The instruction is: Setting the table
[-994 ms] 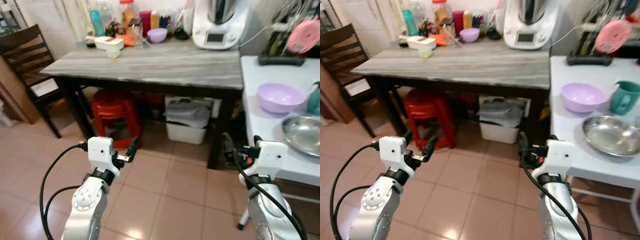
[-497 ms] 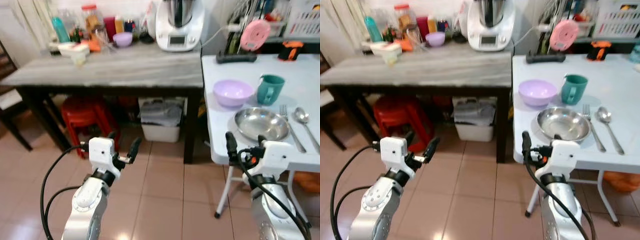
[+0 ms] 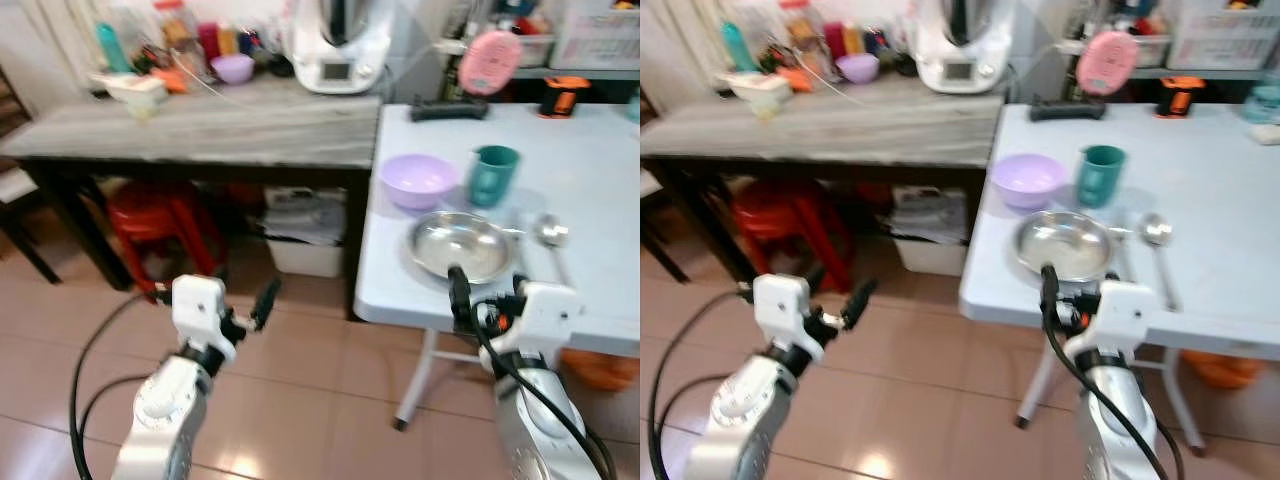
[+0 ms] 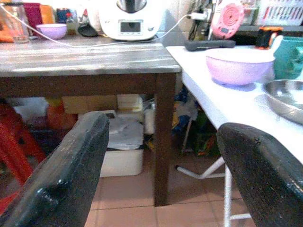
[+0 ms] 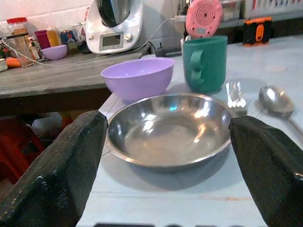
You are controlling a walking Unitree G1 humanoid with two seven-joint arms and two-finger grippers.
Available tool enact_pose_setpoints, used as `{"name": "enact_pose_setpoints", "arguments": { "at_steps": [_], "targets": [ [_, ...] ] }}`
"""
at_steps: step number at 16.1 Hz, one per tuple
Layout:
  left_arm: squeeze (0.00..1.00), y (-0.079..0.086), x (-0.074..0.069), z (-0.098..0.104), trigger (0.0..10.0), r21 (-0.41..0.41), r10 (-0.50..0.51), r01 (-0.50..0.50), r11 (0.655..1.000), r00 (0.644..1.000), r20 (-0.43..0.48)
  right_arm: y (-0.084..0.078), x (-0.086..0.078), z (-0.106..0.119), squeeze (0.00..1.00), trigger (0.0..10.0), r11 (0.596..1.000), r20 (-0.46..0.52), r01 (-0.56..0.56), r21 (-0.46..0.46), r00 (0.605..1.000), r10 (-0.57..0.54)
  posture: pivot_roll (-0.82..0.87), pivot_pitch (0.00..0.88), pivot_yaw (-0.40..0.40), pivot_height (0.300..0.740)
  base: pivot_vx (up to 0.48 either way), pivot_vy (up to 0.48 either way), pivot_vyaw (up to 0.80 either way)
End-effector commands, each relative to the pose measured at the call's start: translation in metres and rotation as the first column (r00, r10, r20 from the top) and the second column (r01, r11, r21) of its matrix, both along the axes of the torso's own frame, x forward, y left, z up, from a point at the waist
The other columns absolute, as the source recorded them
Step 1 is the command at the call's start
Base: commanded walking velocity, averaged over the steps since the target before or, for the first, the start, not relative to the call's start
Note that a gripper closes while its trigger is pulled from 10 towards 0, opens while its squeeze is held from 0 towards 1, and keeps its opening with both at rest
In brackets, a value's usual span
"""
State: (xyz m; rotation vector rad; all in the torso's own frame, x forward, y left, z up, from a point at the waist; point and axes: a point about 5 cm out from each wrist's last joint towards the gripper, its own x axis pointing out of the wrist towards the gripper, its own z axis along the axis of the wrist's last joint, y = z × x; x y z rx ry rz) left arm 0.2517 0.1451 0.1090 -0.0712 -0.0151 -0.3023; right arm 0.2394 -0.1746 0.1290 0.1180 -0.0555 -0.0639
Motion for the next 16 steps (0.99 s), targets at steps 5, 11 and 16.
{"name": "enact_pose_setpoints", "arguments": {
  "at_steps": [5, 11, 16],
  "targets": [
    [0.0, 0.006, 0.012, 0.006, 10.0, 0.023, 0.028, -0.029, 0.999, 0.999, 0.014, 0.003, 0.011, 0.002, 0.0, 10.0, 0.999, -0.002, 0.0, -0.039, 1.0, 0.0, -0.03, 0.004, 0.099, 0.74, 0.0, -0.467, 0.0],
    [0.0, 0.009, 0.015, -0.005, 10.0, -0.071, 0.11, -0.113, 0.991, 0.993, -0.04, 0.008, 0.016, 0.007, 0.0, 10.0, 0.989, 0.01, -0.032, -0.145, 0.999, 0.033, -0.05, 0.02, 0.094, 0.74, 0.0, -0.131, 0.0],
    [0.0, 0.02, -0.002, -0.022, 10.0, -0.062, 0.147, -0.15, 0.987, 0.988, -0.054, 0.009, 0.007, 0.005, 0.0, 10.0, 0.98, 0.007, -0.069, -0.188, 0.997, 0.071, -0.06, 0.04, 0.072, 0.74, 0.0, 0.0, 0.0]
  ]
}}
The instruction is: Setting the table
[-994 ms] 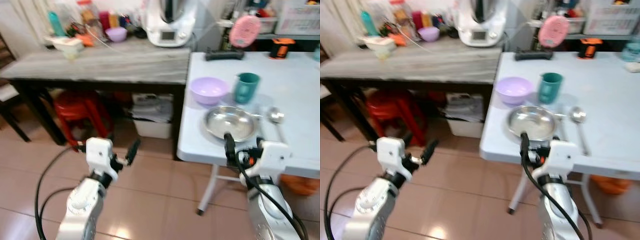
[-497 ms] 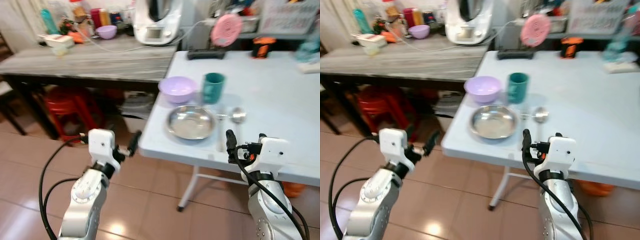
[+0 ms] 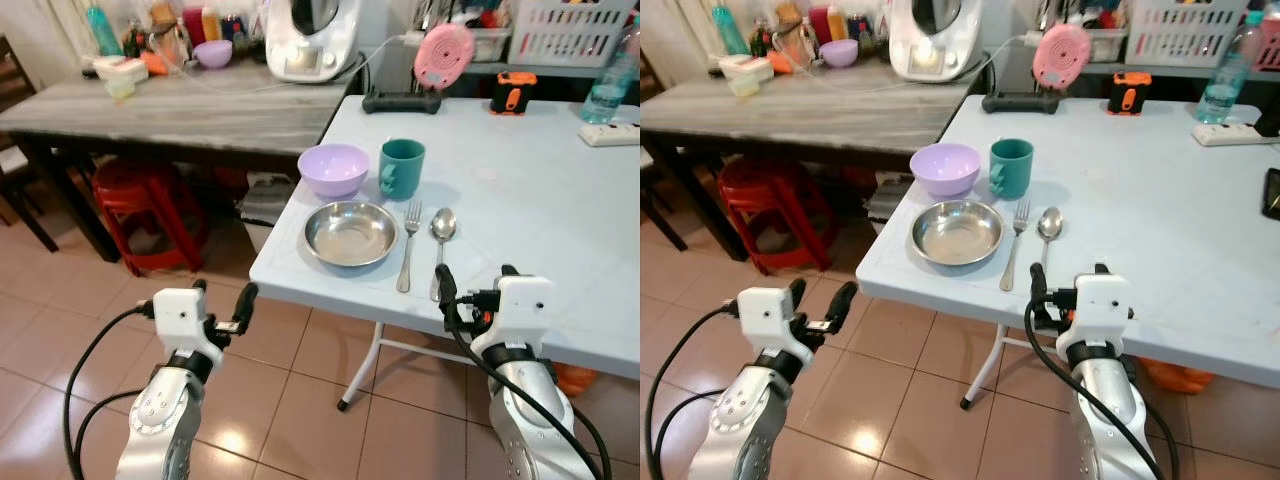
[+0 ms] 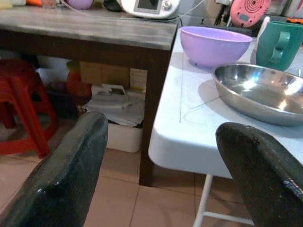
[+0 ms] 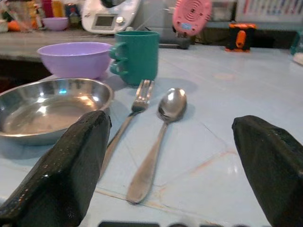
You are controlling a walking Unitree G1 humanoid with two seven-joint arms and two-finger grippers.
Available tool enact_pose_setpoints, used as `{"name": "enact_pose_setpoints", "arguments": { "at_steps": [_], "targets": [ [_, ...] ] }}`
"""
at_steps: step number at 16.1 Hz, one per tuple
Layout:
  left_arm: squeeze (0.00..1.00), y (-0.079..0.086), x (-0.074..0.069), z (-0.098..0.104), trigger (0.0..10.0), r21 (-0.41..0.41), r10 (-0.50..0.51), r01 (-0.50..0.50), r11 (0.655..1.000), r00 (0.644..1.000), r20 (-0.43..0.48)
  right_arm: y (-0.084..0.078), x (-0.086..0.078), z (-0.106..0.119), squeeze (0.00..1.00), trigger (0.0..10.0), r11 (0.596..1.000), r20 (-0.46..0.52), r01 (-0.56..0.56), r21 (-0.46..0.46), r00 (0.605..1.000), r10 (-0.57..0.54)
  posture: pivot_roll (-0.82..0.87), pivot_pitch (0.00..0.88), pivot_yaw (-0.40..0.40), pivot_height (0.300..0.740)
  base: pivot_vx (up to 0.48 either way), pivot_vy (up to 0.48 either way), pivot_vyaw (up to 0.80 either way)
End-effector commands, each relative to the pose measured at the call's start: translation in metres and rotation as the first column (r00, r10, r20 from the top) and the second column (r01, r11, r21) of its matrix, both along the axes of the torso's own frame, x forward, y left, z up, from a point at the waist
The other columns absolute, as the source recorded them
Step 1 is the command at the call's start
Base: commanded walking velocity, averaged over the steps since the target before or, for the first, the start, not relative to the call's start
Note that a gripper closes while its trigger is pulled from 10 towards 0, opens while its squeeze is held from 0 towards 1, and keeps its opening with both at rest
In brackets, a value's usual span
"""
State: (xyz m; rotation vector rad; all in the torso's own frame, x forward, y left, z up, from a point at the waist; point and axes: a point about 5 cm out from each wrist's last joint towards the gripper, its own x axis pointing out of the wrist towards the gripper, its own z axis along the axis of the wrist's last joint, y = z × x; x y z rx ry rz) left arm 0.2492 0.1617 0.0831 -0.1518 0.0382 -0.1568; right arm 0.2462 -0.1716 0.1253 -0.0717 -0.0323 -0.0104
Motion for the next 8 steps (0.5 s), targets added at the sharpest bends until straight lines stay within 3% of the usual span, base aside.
{"name": "enact_pose_setpoints", "arguments": {
  "at_steps": [1, 4, 8],
  "targets": [
    [0.0, 0.0, 0.001, 0.006, 10.0, 0.006, -0.001, 0.001, 1.0, 0.999, 0.032, 0.009, 0.001, 0.01, 0.0, 10.0, 0.999, 0.04, -0.044, 0.005, 0.998, 0.044, -0.05, 0.04, 0.067, 0.74, 0.0, 0.0, 0.0],
    [0.0, -0.008, 0.008, 0.018, 10.0, -0.005, -0.016, 0.017, 1.0, 0.995, 0.095, 0.016, 0.005, 0.012, 0.0, 10.0, 0.992, 0.039, -0.124, 0.021, 0.992, 0.123, -0.05, 0.038, 0.059, 0.74, 0.0, 0.0, 0.0],
    [0.0, -0.01, 0.01, 0.021, 10.0, 0.009, -0.028, 0.028, 1.0, 0.994, 0.102, 0.013, 0.004, 0.019, 0.0, 10.0, 0.994, 0.08, -0.105, 0.017, 0.991, 0.103, -0.06, 0.04, 0.068, 0.74, 0.0, 0.0, 0.0]
  ]
}}
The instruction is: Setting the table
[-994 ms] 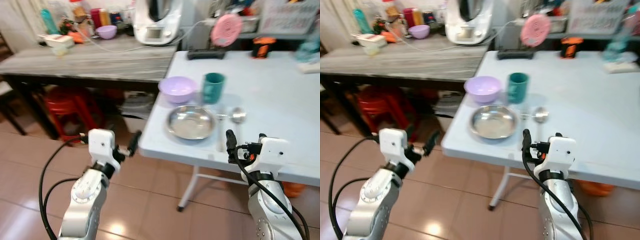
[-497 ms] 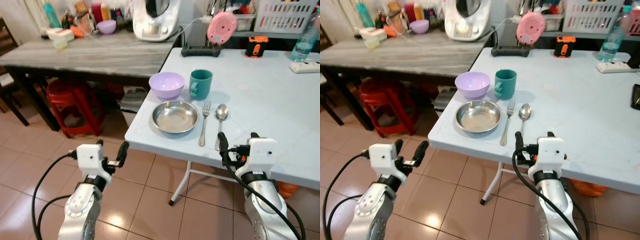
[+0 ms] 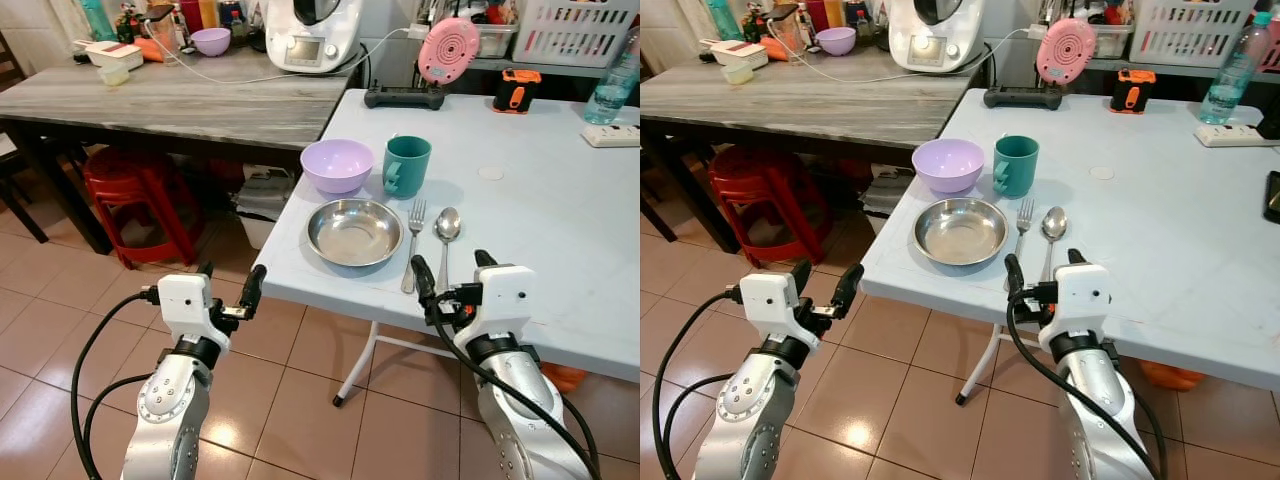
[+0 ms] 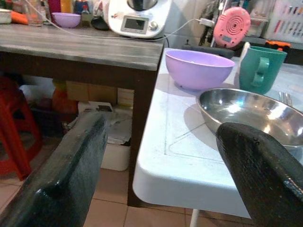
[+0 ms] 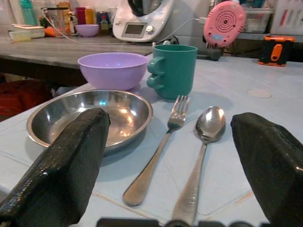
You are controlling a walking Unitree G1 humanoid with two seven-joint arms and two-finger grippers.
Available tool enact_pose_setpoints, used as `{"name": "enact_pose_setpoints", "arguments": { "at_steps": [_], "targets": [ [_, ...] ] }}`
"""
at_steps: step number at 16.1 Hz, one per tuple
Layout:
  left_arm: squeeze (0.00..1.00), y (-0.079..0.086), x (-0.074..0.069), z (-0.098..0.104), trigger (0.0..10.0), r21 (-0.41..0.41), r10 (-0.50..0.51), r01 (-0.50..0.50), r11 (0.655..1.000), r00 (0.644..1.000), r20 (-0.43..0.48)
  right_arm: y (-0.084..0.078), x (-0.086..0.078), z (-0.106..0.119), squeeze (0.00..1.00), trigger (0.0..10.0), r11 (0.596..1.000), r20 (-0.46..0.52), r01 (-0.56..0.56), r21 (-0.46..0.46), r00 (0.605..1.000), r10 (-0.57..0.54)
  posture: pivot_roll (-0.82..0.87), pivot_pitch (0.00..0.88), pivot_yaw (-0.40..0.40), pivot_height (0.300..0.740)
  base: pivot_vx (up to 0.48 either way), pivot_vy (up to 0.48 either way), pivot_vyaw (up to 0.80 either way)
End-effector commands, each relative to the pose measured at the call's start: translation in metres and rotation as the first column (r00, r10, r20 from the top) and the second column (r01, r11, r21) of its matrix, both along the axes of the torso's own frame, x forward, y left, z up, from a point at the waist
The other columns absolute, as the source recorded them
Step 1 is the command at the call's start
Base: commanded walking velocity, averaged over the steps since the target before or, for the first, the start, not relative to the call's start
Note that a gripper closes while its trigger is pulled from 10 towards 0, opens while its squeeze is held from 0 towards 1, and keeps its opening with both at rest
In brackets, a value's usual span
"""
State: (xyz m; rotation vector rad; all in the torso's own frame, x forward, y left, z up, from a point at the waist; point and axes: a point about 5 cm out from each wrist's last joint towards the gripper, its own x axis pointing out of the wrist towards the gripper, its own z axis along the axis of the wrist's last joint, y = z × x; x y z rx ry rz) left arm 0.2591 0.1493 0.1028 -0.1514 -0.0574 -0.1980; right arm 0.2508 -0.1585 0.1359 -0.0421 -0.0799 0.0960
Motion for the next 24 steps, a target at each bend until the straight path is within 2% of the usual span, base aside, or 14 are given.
{"name": "enact_pose_setpoints", "arguments": {
  "at_steps": [1, 4, 5, 7, 21, 24],
  "targets": [
    [0.0, 0.001, 0.001, 0.002, 10.0, 0.016, -0.004, 0.004, 1.0, 1.0, 0.004, -0.002, -0.002, 0.009, 0.0, 10.0, 1.0, 0.04, 0.015, 0.004, 0.999, -0.015, -0.06, 0.039, 0.071, 0.74, 0.0, 0.0, 0.51],
    [0.0, -0.003, 0.003, 0.003, 10.0, 0.01, -0.036, 0.036, 0.999, 0.999, 0.009, -0.004, -0.003, 0.007, 0.0, 10.0, 0.999, 0.035, 0.03, 0.014, 0.999, -0.03, -0.07, 0.038, 0.079, 0.74, 0.0, 0.0, 0.79],
    [0.0, -0.007, 0.004, 0.005, 10.0, 0.01, -0.058, 0.057, 0.998, 0.998, 0.016, -0.006, -0.004, 0.007, 0.0, 10.0, 0.998, 0.037, 0.042, 0.043, 0.998, -0.044, -0.07, 0.037, 0.08, 0.74, 0.0, 0.0, 0.0],
    [0.0, -0.008, 0.004, 0.007, 10.0, 0.008, -0.077, 0.077, 0.997, 0.997, 0.022, -0.007, -0.005, 0.007, 0.0, 10.0, 0.998, 0.04, 0.05, 0.045, 0.998, -0.052, -0.07, 0.036, 0.085, 0.74, 0.0, 0.0, 0.0],
    [0.0, -0.014, 0.0, 0.007, 10.0, 0.011, -0.133, 0.132, 0.991, 0.991, 0.026, -0.006, -0.008, 0.006, 0.0, 10.0, 0.998, 0.036, 0.04, 0.05, 0.998, -0.042, -0.07, 0.05, 0.084, 0.74, 0.34, 0.0, 0.03],
    [0.0, -0.015, -0.002, 0.007, 10.0, 0.023, -0.142, 0.141, 0.99, 0.989, 0.027, -0.006, -0.01, 0.004, 0.0, 10.0, 0.997, 0.031, 0.042, 0.059, 0.999, -0.044, -0.07, 0.05, 0.087, 0.74, 0.0, 0.0, 0.0]
  ]
}}
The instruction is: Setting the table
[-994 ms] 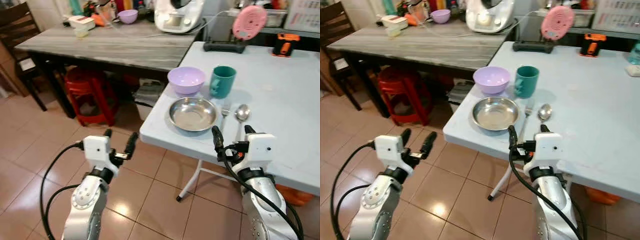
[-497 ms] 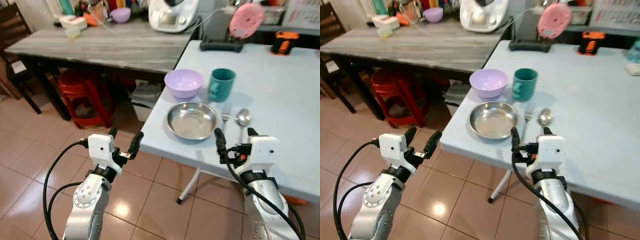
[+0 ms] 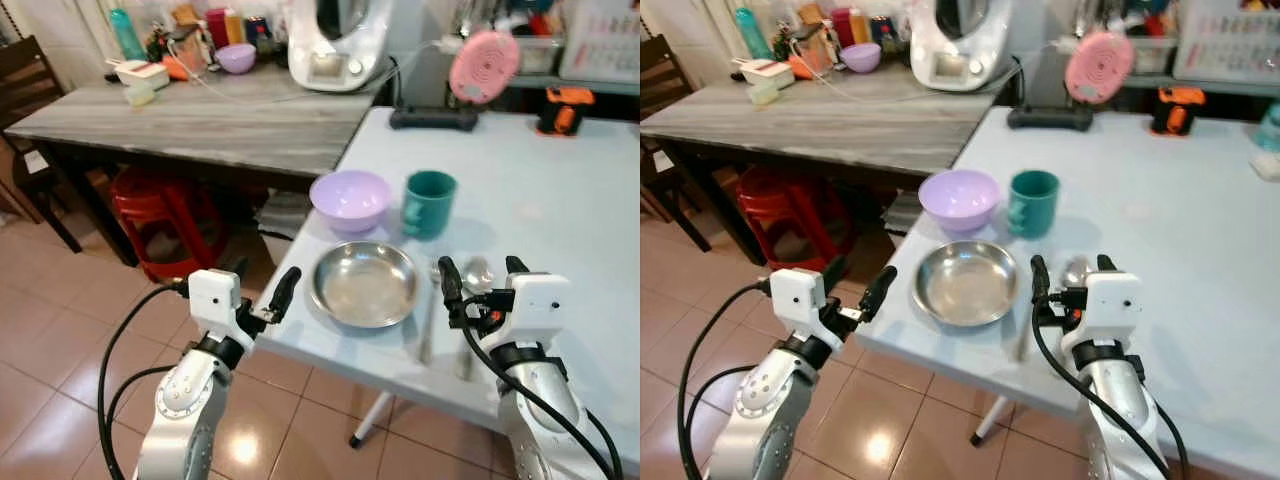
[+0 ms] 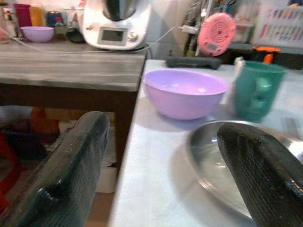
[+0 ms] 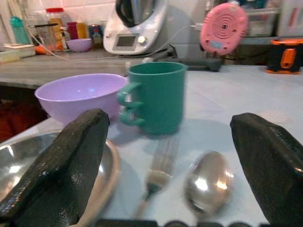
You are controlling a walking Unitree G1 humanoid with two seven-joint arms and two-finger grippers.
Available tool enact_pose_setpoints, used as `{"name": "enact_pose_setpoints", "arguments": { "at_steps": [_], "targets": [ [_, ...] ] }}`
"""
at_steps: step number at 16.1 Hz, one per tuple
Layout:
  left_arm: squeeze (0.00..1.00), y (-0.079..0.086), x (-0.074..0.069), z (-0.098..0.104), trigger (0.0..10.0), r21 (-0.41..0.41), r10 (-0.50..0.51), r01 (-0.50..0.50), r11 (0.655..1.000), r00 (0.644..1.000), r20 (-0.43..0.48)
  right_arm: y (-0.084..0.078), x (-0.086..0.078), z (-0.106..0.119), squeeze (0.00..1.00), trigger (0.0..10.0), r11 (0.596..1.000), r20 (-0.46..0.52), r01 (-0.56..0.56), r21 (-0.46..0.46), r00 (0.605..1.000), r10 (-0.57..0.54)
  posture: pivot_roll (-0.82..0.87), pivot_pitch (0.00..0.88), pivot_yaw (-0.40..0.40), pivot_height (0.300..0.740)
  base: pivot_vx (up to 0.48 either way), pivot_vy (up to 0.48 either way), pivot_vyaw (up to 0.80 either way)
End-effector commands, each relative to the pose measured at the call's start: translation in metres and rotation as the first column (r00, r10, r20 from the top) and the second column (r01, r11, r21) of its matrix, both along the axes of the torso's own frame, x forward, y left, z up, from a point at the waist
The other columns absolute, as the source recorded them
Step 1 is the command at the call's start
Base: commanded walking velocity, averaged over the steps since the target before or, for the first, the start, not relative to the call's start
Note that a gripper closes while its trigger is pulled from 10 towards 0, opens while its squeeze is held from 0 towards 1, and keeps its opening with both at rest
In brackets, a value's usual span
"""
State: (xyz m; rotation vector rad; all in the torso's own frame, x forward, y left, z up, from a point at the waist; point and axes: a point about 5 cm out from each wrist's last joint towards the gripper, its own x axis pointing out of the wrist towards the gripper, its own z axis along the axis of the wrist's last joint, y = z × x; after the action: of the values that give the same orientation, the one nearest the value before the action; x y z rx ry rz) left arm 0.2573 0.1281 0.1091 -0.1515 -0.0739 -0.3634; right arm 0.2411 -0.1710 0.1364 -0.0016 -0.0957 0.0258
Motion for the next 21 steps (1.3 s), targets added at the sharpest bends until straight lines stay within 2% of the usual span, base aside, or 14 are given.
{"name": "enact_pose_setpoints", "arguments": {
  "at_steps": [1, 8, 12, 15, 17, 21],
  "targets": [
    [0.0, 0.007, -0.002, -0.001, 10.0, 0.034, 0.011, -0.011, 0.999, 1.0, 0.006, 0.007, -0.001, 0.003, 0.0, 10.0, 0.999, 0.014, -0.029, 0.017, 0.999, 0.029, -0.07, 0.054, 0.086, 0.74, 0.0, 0.0, 0.0],
    [0.0, 0.019, -0.024, -0.014, 10.0, 0.11, -0.112, 0.113, 0.987, 0.994, -0.012, 0.017, -0.004, -0.003, 0.0, 10.0, 0.99, -0.046, -0.116, 0.082, 0.992, 0.12, -0.07, 0.069, 0.079, 0.74, 0.0, 0.0, 0.0],
    [0.0, 0.02, -0.036, -0.014, 10.0, 0.135, -0.259, 0.26, 0.956, 0.966, -0.027, 0.016, 0.006, -0.004, 0.0, 10.0, 0.981, -0.097, -0.125, 0.147, 0.985, 0.14, -0.07, 0.079, 0.077, 0.74, 0.0, 0.0, 0.0],
    [0.0, 0.023, -0.038, -0.013, 10.0, 0.142, -0.295, 0.296, 0.945, 0.955, -0.027, 0.02, 0.013, -0.007, 0.0, 10.0, 0.977, -0.148, -0.15, 0.152, 0.974, 0.173, -0.07, 0.083, 0.081, 0.74, 0.0, 0.0, 0.0],
    [0.0, 0.024, -0.038, -0.012, 10.0, 0.148, -0.303, 0.304, 0.941, 0.953, -0.027, 0.026, 0.017, -0.01, 0.0, 10.0, 0.969, -0.198, -0.152, 0.196, 0.961, 0.191, -0.06, 0.083, 0.082, 0.74, 0.0, 0.0, 0.0],
    [0.0, 0.024, -0.04, -0.012, 10.0, 0.144, -0.309, 0.31, 0.94, 0.951, -0.024, 0.028, 0.017, -0.016, 0.0, 10.0, 0.969, -0.251, -0.12, 0.215, 0.952, 0.174, -0.06, 0.083, 0.082, 0.74, 0.0, 0.0, 0.0]
  ]
}}
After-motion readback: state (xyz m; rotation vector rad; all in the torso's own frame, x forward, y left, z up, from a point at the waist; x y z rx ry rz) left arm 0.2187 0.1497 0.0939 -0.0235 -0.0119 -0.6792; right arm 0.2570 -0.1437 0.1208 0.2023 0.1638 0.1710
